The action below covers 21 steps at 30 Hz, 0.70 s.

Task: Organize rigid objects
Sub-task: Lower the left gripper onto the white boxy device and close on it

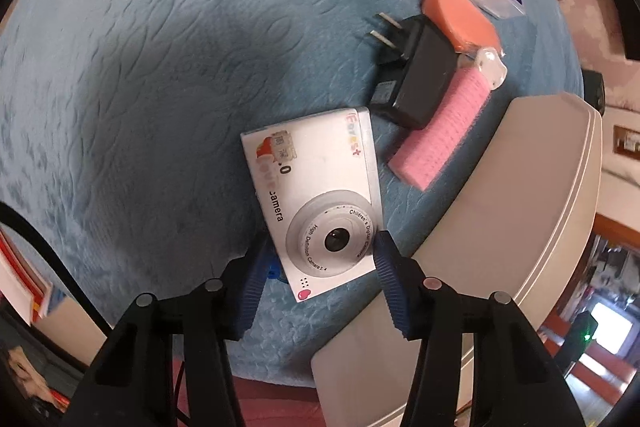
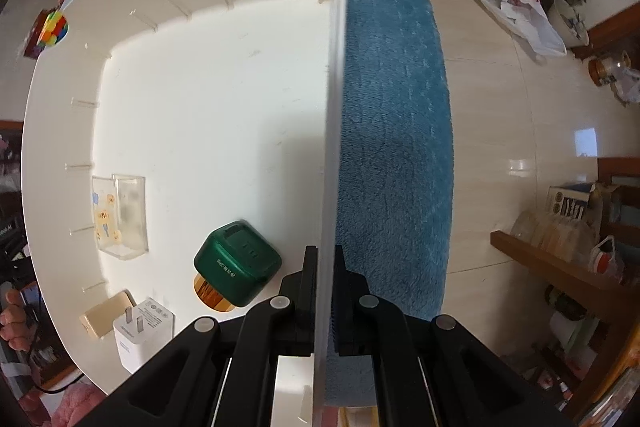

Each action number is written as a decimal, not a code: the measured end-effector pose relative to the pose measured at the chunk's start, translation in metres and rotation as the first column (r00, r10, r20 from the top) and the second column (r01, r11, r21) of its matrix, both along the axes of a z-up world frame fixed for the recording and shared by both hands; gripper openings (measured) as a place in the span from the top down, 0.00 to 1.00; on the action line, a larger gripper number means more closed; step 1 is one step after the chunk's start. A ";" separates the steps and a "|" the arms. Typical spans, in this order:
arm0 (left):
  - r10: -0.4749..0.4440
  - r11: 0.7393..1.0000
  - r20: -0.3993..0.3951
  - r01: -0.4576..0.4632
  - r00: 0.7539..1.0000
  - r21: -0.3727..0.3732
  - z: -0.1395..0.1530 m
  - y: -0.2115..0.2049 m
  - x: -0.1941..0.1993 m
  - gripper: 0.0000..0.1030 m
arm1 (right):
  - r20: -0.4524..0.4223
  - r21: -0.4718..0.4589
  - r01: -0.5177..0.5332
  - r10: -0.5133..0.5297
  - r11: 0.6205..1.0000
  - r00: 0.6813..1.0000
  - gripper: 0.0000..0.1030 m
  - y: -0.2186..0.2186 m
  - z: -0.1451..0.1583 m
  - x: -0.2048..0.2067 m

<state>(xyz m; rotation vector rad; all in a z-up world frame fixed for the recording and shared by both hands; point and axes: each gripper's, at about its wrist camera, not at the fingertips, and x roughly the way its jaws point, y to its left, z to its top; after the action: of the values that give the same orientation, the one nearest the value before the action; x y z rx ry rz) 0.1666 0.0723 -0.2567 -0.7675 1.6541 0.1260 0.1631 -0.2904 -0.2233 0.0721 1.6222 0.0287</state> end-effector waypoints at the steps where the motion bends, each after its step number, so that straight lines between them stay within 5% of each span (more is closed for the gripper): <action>1: 0.007 1.000 -0.003 -0.007 1.000 -0.001 0.000 0.001 -0.004 0.46 | 0.000 -0.002 -0.007 0.007 1.000 1.000 0.95 0.001 0.000 0.000; 16: 0.079 0.997 0.028 -0.078 0.997 -0.003 0.026 0.004 -0.071 0.53 | -0.008 0.016 -0.093 0.093 0.996 0.996 0.94 0.007 0.001 0.002; 17: 0.081 0.997 0.034 -0.081 0.996 -0.005 0.030 0.007 -0.077 0.57 | -0.007 0.017 -0.099 0.099 0.995 0.995 0.94 0.007 0.001 0.002; 19: 0.095 0.995 0.052 -0.094 0.994 -0.031 0.039 0.010 -0.085 0.99 | -0.006 0.020 -0.104 0.104 0.994 0.995 0.93 0.007 0.001 0.002; 21: 0.124 0.991 0.072 -0.119 0.990 -0.068 0.045 0.023 -0.088 0.99 | -0.006 0.022 -0.107 0.107 0.994 0.994 0.93 0.007 0.001 0.003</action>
<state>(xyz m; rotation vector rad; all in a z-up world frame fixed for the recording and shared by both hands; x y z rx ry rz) 0.0781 0.0952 -0.2113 -0.9108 1.5455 0.1291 0.1660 -0.2832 -0.2221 0.0022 1.6320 0.1290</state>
